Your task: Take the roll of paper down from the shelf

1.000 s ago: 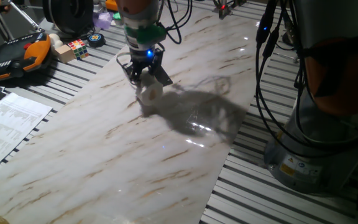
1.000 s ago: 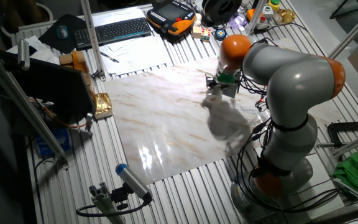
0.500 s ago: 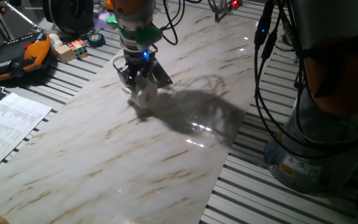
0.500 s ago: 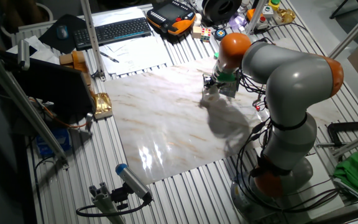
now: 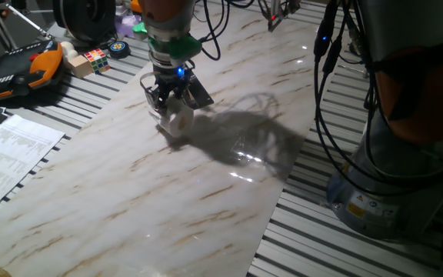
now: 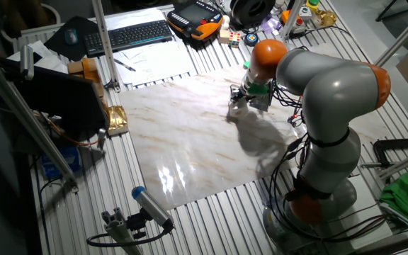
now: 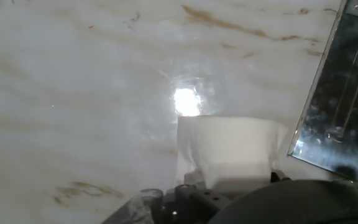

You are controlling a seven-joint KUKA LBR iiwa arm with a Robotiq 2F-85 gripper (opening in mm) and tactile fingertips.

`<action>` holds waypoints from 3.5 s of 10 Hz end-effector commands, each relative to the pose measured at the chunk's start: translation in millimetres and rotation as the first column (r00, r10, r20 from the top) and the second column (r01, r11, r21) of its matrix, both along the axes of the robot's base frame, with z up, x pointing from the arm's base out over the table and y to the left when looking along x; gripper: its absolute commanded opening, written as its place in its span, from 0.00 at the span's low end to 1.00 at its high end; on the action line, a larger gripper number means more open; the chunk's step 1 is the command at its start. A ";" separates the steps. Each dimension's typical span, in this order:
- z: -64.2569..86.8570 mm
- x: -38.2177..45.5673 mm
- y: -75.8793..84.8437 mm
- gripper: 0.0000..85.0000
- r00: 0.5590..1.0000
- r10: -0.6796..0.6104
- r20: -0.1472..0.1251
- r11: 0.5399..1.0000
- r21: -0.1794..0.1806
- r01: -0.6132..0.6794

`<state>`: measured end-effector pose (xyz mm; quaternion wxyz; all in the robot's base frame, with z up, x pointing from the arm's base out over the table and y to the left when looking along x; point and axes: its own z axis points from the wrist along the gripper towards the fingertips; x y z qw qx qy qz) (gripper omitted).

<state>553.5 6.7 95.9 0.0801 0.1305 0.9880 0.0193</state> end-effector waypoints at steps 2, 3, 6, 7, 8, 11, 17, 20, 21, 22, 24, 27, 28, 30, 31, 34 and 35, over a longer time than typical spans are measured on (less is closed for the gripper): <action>-1.3 -0.5 0.9 0.68 1.000 -0.008 0.006 1.000 0.001 0.008; -3.7 -1.1 2.2 0.68 1.000 -0.025 0.017 1.000 0.009 0.025; -8.8 -2.6 4.5 0.75 0.999 -0.040 0.032 0.999 0.006 0.040; -8.9 -2.6 4.5 0.86 0.999 -0.040 0.030 0.999 0.006 0.040; -9.2 -2.2 4.3 0.98 0.999 -0.043 0.029 0.999 0.002 0.043; -11.5 -1.4 4.3 1.00 0.998 -0.051 0.032 0.999 -0.002 0.051; 12.7 -1.1 -5.3 1.00 0.998 -0.065 0.018 0.997 -0.048 0.066; 49.9 -5.7 -25.7 1.00 0.996 -0.083 -0.011 0.995 -0.061 0.082; 60.6 -7.0 -34.2 0.98 0.996 -0.082 -0.017 0.995 -0.065 0.081; 70.5 -9.0 -42.2 0.94 0.996 -0.088 -0.021 0.994 -0.061 0.087; 85.9 -15.2 -53.5 0.75 0.996 -0.090 -0.025 0.994 -0.065 0.088; 95.4 -23.0 -58.7 0.17 0.997 -0.057 -0.048 0.996 -0.078 0.053; 98.6 -25.2 -61.3 0.01 0.997 -0.048 -0.067 0.997 -0.070 0.044; 104.6 -29.4 -66.8 0.01 0.996 -0.036 -0.078 0.998 -0.060 0.031; 106.7 -30.9 -68.7 0.01 0.996 -0.032 -0.082 0.998 -0.062 0.027; 110.6 -34.9 -69.4 0.01 0.994 -0.003 -0.110 0.998 -0.056 -0.003; 109.2 -34.3 -67.8 0.01 0.993 -0.003 -0.116 0.999 -0.048 -0.003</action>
